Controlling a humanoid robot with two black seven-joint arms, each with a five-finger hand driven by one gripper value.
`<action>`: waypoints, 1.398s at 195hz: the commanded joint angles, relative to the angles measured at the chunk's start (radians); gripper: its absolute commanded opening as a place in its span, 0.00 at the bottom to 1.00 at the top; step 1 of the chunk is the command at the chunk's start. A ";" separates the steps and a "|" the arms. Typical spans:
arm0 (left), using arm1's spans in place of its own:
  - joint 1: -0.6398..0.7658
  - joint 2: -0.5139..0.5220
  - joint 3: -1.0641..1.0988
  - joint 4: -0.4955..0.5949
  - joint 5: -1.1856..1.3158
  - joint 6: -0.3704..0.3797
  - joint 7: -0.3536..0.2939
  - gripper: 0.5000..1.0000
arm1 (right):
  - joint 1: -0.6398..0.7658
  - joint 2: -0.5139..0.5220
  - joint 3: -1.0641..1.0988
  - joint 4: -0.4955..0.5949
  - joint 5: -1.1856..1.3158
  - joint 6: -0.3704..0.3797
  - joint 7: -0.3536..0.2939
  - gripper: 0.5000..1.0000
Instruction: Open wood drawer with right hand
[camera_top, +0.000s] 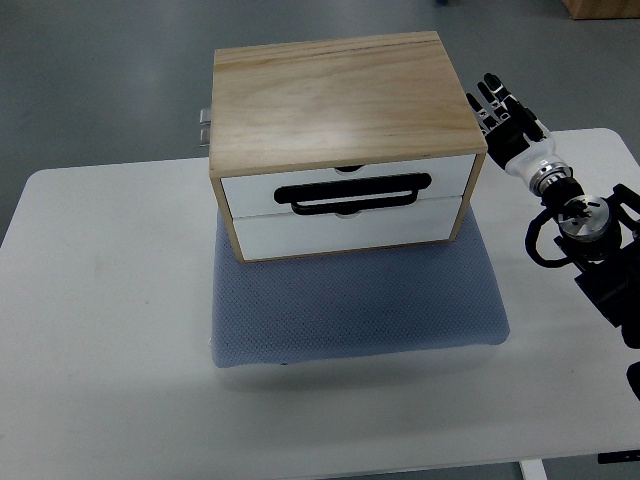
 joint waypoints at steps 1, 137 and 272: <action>0.000 0.000 0.001 -0.001 0.001 -0.001 0.000 1.00 | 0.000 -0.001 0.000 0.000 0.000 0.000 0.000 0.89; -0.014 0.000 -0.003 0.005 0.000 0.013 0.002 1.00 | -0.002 -0.017 -0.002 0.000 -0.008 0.015 0.008 0.89; -0.014 0.000 -0.002 0.010 0.000 0.015 0.000 1.00 | -0.025 -0.242 -0.075 0.000 -0.014 0.045 0.009 0.89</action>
